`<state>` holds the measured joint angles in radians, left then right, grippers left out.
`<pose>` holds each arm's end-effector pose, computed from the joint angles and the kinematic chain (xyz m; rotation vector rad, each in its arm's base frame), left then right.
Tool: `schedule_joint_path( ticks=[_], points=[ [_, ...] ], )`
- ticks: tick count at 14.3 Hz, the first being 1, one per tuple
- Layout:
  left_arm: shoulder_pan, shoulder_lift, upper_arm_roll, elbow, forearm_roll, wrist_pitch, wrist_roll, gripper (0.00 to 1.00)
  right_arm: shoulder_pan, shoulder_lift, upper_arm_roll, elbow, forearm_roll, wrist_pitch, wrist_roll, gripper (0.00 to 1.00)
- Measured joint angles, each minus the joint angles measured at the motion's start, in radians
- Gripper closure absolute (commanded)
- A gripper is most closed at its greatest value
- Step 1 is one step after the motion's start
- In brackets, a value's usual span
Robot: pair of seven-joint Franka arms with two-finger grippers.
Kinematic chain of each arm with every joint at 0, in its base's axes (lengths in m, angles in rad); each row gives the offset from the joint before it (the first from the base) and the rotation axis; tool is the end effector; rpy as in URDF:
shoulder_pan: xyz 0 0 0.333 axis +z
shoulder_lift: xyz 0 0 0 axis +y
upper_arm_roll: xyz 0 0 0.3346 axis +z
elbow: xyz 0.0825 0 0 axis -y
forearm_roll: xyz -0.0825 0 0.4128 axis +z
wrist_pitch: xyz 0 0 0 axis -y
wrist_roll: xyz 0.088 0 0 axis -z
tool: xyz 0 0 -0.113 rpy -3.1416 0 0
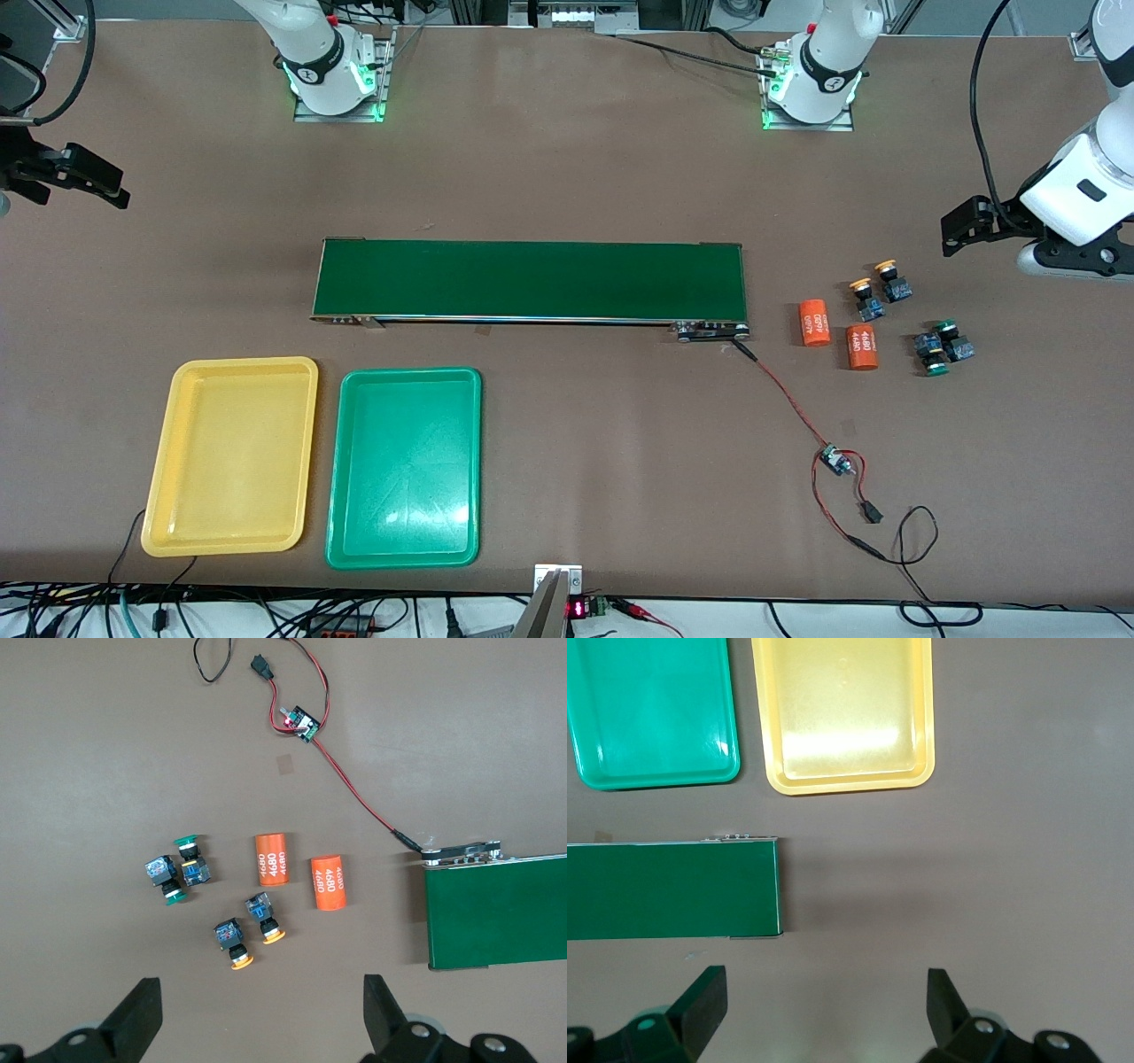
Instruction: Sort buttons by color to trays
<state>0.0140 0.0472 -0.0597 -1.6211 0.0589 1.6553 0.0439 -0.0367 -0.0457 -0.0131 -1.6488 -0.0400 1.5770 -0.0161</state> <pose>0.6033 -0.0206 0.5913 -3.0822 0.1464 0.0198 0.5665 -0.0329 0.6250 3.1024 -0.0511 -0.0425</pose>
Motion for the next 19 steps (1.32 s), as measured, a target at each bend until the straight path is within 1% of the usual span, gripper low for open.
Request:
schedule_joint_path(
  ticks=[9,11,15,17,19],
  points=[
    [-0.005,0.001,-0.002,0.001,0.000,-0.001,0.000,0.00,0.001,0.000,0.000,0.000,0.000,0.001,0.000,0.00],
    [-0.004,0.016,-0.002,0.000,0.000,-0.003,0.000,0.00,0.002,0.000,0.001,0.000,0.000,0.001,0.000,0.00],
    [0.003,0.088,0.006,0.000,0.000,-0.027,0.000,0.00,0.002,0.003,0.004,-0.001,0.000,0.001,-0.001,0.00],
    [0.022,0.146,0.011,-0.002,0.000,-0.018,0.001,0.00,0.003,0.008,0.006,-0.001,0.000,0.001,-0.001,0.00],
    [0.041,0.233,0.012,-0.007,0.000,0.067,0.003,0.00,0.003,0.010,0.006,-0.001,0.000,0.001,-0.001,0.00]
  ],
)
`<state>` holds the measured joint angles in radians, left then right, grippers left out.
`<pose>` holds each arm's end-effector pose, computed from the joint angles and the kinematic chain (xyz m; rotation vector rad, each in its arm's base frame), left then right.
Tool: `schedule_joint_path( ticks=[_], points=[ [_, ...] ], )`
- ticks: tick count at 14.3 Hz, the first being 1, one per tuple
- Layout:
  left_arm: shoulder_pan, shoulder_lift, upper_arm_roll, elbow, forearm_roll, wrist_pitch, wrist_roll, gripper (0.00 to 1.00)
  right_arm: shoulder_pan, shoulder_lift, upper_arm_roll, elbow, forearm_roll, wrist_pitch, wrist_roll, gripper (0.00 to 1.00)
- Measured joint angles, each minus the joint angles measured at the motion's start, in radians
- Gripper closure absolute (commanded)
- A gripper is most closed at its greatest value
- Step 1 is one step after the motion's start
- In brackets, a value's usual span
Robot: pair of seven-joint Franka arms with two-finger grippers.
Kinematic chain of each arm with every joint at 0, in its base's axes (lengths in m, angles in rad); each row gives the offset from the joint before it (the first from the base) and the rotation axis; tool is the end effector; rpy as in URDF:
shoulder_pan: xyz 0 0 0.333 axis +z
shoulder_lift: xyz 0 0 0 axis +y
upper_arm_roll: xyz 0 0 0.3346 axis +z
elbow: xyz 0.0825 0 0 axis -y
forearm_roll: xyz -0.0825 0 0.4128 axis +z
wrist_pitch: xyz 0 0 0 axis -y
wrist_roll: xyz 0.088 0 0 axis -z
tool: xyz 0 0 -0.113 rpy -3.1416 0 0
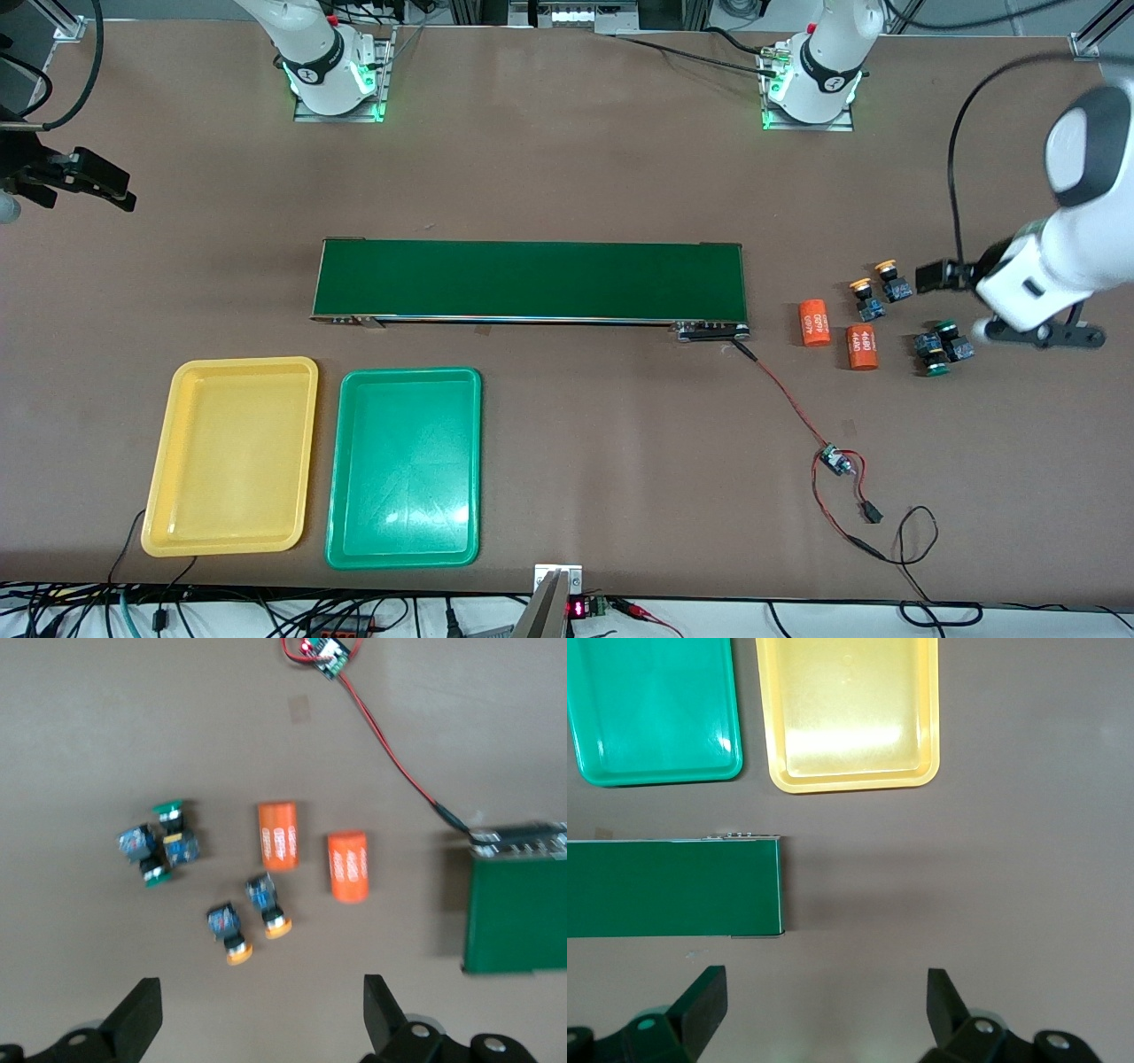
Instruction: Sort buttons by color to trays
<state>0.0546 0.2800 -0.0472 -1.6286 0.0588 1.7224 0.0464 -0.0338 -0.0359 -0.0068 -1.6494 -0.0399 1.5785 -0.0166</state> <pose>0.6541 0.0133 0.4457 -3.0881 0.0814 0.2896 0.5697 -0.0277 0.6192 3.1022 -0.0357 -0.0560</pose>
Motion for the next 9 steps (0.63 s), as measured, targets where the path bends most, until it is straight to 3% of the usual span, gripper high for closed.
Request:
schedule_joint_path(
  ticks=[4,9],
  points=[
    [0.007,0.183,0.001,-0.026,0.000,0.207,0.000,0.00,0.000,0.003,0.000,0.000,0.000,0.000,0.000,0.00],
    [0.034,0.235,0.002,-0.256,0.001,0.611,0.036,0.00,-0.001,0.004,0.000,0.000,0.000,0.000,0.000,0.00]
  ],
)
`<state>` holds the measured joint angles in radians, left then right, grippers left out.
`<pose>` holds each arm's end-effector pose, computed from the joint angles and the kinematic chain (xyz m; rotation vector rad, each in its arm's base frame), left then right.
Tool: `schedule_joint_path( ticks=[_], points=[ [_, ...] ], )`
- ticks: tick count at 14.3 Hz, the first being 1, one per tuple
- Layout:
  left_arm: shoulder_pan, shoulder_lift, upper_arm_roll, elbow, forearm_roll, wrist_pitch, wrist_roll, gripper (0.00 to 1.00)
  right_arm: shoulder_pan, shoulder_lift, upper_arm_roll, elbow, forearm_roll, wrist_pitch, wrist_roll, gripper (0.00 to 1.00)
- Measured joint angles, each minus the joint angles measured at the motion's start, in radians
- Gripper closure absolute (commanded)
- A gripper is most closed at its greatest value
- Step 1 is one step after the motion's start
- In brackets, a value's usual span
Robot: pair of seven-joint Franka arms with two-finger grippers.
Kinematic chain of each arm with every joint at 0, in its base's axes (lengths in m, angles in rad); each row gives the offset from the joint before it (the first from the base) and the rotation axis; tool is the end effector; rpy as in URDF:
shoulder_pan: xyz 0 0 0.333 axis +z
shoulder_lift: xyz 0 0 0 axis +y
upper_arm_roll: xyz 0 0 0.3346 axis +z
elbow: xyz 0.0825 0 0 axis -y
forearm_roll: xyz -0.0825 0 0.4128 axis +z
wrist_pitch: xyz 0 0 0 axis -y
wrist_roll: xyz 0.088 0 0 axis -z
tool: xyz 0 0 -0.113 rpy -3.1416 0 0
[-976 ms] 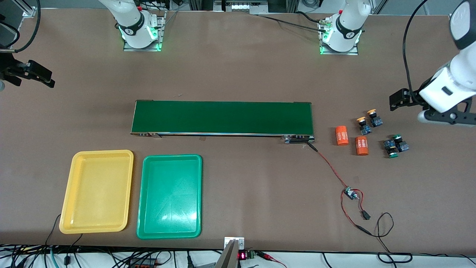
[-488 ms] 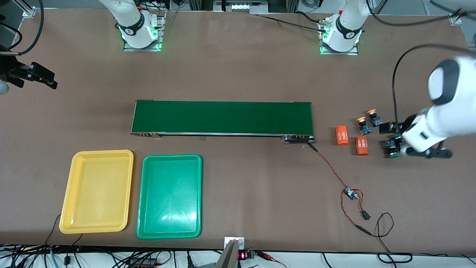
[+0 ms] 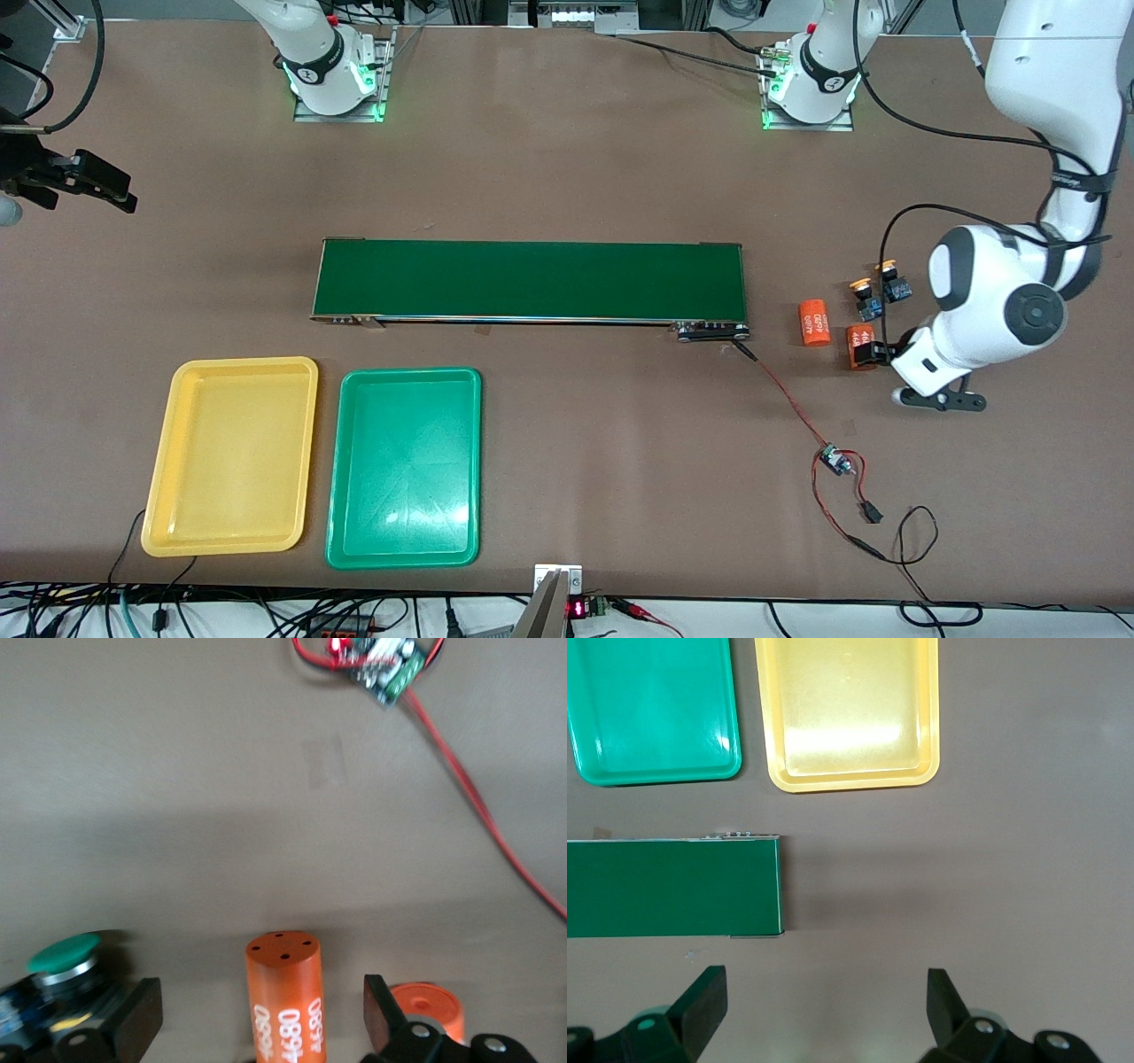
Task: Sort buttons by color to trays
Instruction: 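Close the left gripper on the orange cylinder and lift it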
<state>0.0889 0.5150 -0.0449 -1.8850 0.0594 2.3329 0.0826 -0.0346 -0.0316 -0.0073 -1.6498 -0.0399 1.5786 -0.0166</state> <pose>0.6558 0.0314 0.2166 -3.1225 0.1187 0.1052 0.5709 -0.0285 0.6166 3.1022 -0.0375 -0.0632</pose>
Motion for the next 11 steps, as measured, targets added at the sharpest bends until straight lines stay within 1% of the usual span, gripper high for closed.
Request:
schedule_joint_path(
  ticks=[1,2,3,4,6,7,8,11],
  points=[
    [0.001,0.000,0.000,-0.037,0.000,0.036,0.003,0.00,0.000,0.002,0.000,0.000,0.000,0.000,0.000,0.00],
    [0.001,0.000,0.000,-0.068,0.000,0.069,0.004,0.03,0.000,0.004,0.000,0.000,0.000,0.001,0.000,0.00],
    [0.001,0.002,0.000,-0.092,0.000,0.103,0.004,0.23,0.000,0.006,0.000,0.000,0.000,0.002,0.000,0.00],
    [0.002,0.006,0.000,-0.109,0.000,0.136,0.010,0.33,0.000,0.009,-0.001,0.000,0.000,0.003,0.000,0.00],
    [0.015,0.020,0.000,-0.122,0.000,0.173,0.030,0.66,-0.001,0.010,-0.002,0.000,0.000,0.005,0.000,0.00],
    [0.023,0.026,0.000,-0.122,0.000,0.178,0.042,0.75,-0.001,0.010,-0.003,0.000,0.000,0.005,0.000,0.00],
    [0.029,0.029,0.000,-0.122,0.000,0.179,0.050,0.80,-0.001,0.010,-0.003,0.000,0.000,0.005,0.000,0.00],
    [0.030,0.025,-0.007,-0.110,0.000,0.164,0.057,0.83,-0.001,0.010,-0.005,0.000,0.000,0.005,0.000,0.00]
  ],
)
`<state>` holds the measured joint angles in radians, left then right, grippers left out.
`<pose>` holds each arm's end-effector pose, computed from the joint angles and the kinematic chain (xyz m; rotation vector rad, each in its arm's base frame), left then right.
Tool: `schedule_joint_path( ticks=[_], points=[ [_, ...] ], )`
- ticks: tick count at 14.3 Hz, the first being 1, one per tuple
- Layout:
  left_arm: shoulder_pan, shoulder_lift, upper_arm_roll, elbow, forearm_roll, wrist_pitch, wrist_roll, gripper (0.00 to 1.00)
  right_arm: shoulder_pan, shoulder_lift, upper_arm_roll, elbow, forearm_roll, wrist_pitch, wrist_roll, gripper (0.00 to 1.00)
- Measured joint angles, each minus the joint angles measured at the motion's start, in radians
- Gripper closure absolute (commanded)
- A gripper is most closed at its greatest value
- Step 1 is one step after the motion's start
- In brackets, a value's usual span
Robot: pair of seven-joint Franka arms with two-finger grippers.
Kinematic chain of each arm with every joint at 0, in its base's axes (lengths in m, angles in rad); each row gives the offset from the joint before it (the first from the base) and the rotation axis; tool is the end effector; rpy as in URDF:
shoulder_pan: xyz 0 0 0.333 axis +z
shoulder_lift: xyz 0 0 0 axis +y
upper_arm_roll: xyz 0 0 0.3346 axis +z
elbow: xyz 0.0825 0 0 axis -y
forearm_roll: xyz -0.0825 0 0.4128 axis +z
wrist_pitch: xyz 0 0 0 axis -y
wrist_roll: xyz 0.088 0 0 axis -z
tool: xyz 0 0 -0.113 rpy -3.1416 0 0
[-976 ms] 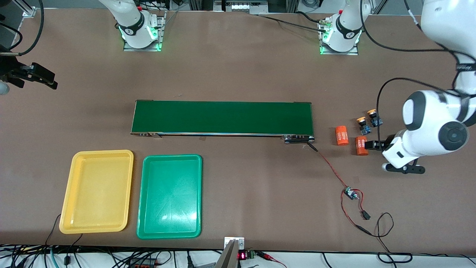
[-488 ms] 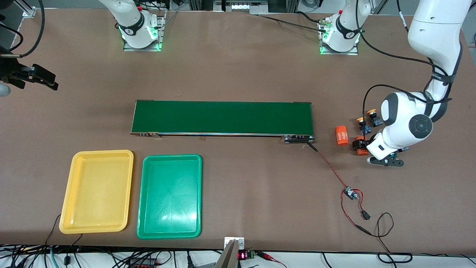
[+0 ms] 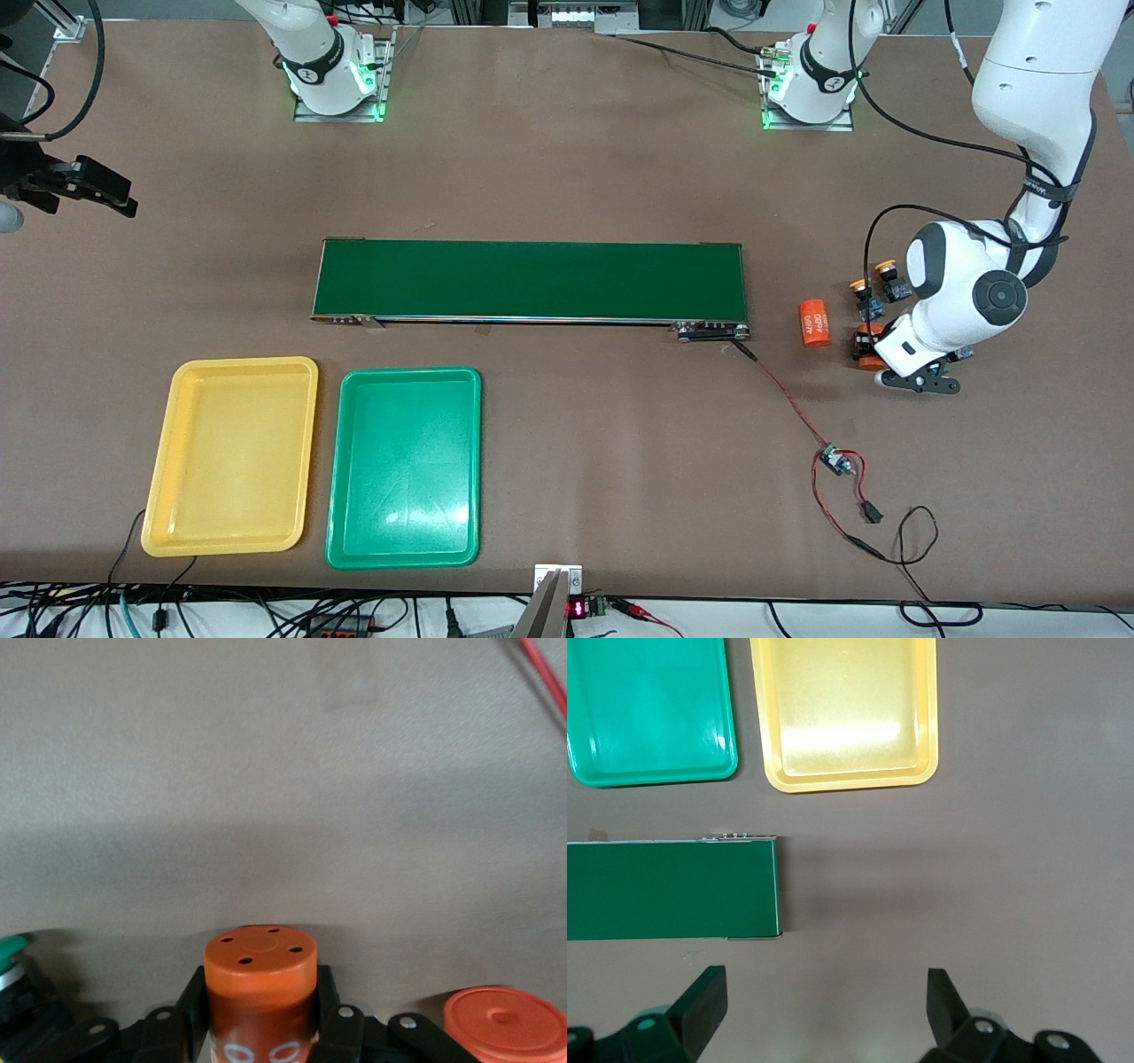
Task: Sort buttons by color to trays
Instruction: 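Close the left gripper on the orange cylinder and lift it, then carry the orange cylinder onto the conveyor belt and open the left gripper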
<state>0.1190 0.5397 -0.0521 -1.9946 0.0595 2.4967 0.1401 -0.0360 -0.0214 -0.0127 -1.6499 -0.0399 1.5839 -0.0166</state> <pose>0.6284 0.0423 0.1699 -3.1317 0.1795 0.0580 0.5742 -0.0325 0.6111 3.1023 -0.0476 -0.0712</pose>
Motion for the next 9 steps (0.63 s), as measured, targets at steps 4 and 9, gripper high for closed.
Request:
schedule_joint_path(
  ticks=[4,9],
  points=[
    [-0.007,-0.063,-0.063,0.150,0.000,-0.290,0.004,0.83,0.000,0.000,-0.001,0.000,0.000,0.000,0.000,0.00],
    [-0.023,-0.101,-0.268,0.330,0.000,-0.769,0.023,0.80,0.000,0.004,0.000,0.000,0.000,0.001,0.000,0.00]
  ],
)
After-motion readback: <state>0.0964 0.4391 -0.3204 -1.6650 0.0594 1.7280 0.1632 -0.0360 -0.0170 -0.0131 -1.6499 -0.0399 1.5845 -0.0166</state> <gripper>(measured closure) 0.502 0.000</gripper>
